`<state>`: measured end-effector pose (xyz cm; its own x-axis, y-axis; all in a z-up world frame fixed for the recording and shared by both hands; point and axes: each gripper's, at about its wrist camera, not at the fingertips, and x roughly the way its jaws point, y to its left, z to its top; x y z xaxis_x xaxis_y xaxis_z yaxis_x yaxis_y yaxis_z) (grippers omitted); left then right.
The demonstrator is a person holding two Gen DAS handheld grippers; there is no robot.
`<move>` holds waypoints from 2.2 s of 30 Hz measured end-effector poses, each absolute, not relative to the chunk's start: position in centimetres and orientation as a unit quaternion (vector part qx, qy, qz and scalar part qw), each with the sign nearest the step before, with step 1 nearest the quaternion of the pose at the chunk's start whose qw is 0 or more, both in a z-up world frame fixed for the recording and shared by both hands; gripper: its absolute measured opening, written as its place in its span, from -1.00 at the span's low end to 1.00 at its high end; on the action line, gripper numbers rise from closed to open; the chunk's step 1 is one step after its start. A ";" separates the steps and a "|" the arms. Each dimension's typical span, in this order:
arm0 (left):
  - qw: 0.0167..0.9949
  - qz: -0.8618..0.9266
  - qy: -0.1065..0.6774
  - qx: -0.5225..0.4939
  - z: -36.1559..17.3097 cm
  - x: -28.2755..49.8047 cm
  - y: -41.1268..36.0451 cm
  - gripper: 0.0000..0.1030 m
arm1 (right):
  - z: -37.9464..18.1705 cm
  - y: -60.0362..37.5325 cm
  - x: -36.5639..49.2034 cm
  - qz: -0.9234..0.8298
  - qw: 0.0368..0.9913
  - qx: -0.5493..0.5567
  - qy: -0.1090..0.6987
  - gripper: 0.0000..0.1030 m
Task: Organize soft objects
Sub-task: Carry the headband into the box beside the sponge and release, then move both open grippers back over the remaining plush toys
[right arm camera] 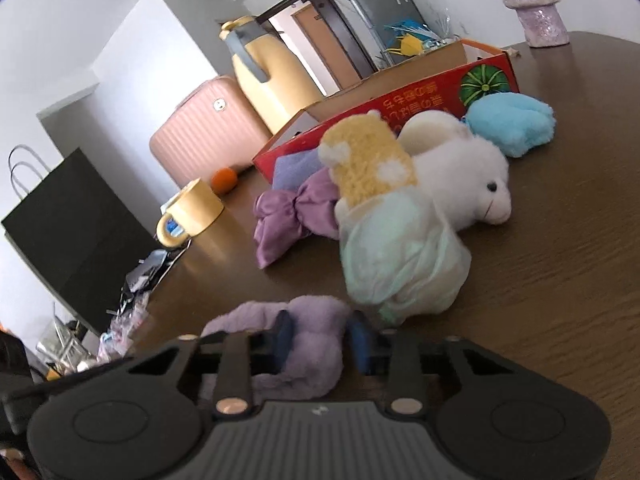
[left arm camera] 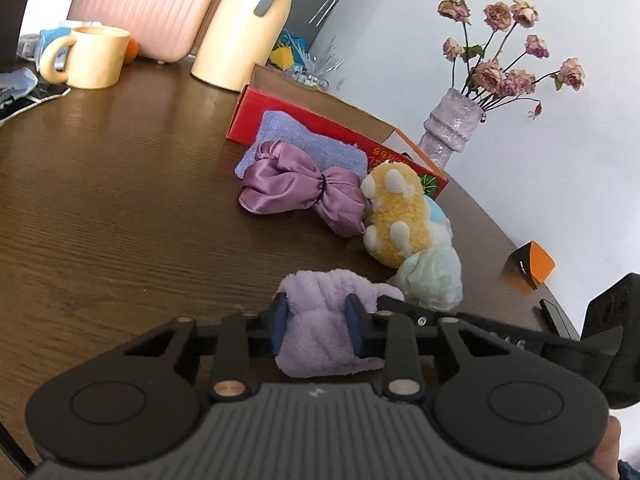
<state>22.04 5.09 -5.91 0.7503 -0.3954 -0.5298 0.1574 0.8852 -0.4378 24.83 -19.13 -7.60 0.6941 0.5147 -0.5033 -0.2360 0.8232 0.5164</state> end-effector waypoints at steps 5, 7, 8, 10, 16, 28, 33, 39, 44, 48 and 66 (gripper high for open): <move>0.918 -0.180 0.299 -0.190 -5.1 19.5 5.1 -0.60 | -7.2 -18.4 22.6 0.212 0.906 0.177 0.320 -0.73; 0.919 -0.192 0.286 -0.195 -4.3 18.8 5.0 -0.60 | -6.7 -18.4 21.4 0.212 0.910 0.165 0.317 -0.74; 0.920 -0.200 0.275 -0.194 -3.7 18.6 4.8 -0.60 | -6.5 -18.4 20.8 0.214 0.911 0.161 0.314 -0.74; 0.924 -0.208 0.257 -0.191 -2.2 18.7 4.5 -0.60 | -5.6 -18.3 19.8 0.215 0.918 0.145 0.300 -0.74; 0.926 -0.244 0.223 -0.186 3.2 25.3 4.2 -0.60 | -0.7 -19.5 20.7 0.218 0.937 0.133 0.237 -0.74; 0.916 -0.203 0.331 -0.098 6.6 55.7 -3.0 -0.60 | 7.4 -21.6 47.5 0.171 0.941 0.113 0.270 -0.74; 0.896 -0.182 0.389 -0.110 2.3 64.7 -4.8 -0.59 | 5.0 -22.3 59.3 0.131 0.919 0.111 0.355 -0.74; 0.899 -0.156 0.404 -0.070 -0.6 68.4 -6.2 -0.46 | 0.8 -22.2 66.7 0.110 0.910 0.071 0.393 -0.66; 0.915 -0.148 0.373 -0.039 1.0 66.9 -5.4 -0.12 | -1.3 -22.5 69.2 0.109 0.898 0.079 0.418 -0.44; 0.926 -0.134 0.351 -0.038 3.7 63.4 -3.7 0.11 | 0.4 -23.3 67.8 0.126 0.902 0.081 0.406 -0.29; 0.987 -0.044 0.156 0.019 7.7 28.6 2.8 0.73 | 10.3 -27.3 36.3 0.163 0.964 0.034 0.209 0.32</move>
<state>28.57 2.75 7.65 0.9474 -0.0819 -0.3093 0.0936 0.9953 0.0229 36.26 -27.28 10.29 0.8592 0.3290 -0.3917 -0.3002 0.9443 0.1347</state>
